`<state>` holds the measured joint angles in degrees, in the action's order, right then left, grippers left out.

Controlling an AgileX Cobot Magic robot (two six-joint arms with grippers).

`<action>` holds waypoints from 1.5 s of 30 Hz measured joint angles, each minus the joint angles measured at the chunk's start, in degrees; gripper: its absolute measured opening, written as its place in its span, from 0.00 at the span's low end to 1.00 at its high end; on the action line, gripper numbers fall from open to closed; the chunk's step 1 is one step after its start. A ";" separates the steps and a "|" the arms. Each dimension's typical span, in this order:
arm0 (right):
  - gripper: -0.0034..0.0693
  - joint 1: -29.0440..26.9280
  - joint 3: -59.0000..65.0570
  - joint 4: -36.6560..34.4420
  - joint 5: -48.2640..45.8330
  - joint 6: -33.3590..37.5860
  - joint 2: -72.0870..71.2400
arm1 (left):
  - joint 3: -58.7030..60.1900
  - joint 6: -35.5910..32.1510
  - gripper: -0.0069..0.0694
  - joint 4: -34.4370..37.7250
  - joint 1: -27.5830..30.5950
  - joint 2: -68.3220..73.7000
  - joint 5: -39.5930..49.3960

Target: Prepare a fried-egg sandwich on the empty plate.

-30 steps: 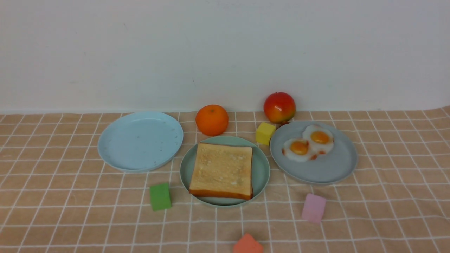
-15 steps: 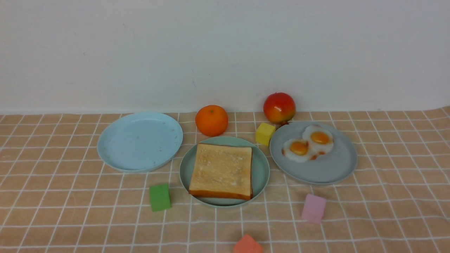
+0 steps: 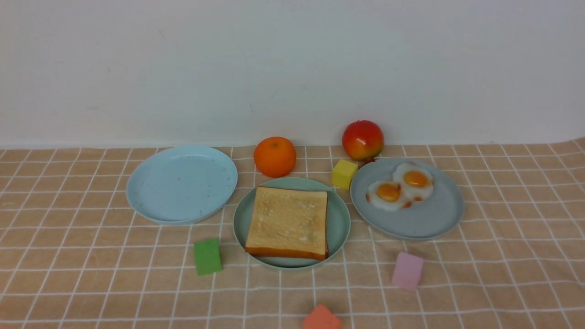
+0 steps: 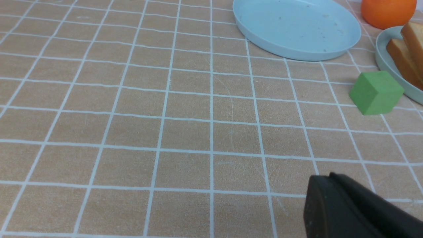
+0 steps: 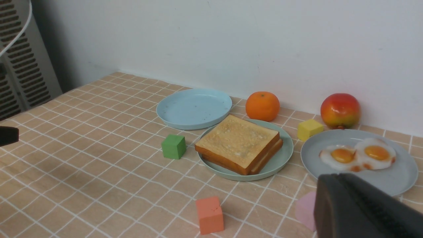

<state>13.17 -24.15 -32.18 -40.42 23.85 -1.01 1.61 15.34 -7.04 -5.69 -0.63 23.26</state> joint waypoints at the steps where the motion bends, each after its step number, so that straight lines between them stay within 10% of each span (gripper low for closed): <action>1: 0.06 0.00 0.00 0.00 0.00 0.00 0.00 | 0.00 0.00 0.10 0.00 0.00 0.00 0.00; 13: 0.07 0.00 0.19 10.30 2.29 -0.88 0.00 | 0.00 0.00 0.11 0.00 0.00 0.00 0.00; 26: 0.09 0.00 20.16 45.48 13.53 -35.10 0.00 | 0.00 0.00 0.13 0.00 0.00 0.00 0.00; 34: 0.10 -0.11 24.92 47.51 17.22 -40.70 0.07 | 0.00 -0.02 0.14 -0.02 0.00 0.00 0.00; 45: 0.13 -4.94 24.93 39.77 17.87 -28.79 0.07 | 0.00 -0.02 0.14 -0.07 0.00 0.00 0.00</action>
<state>8.23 0.78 7.59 -22.55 -4.93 -0.94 1.61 15.33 -7.11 -5.69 -0.63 23.26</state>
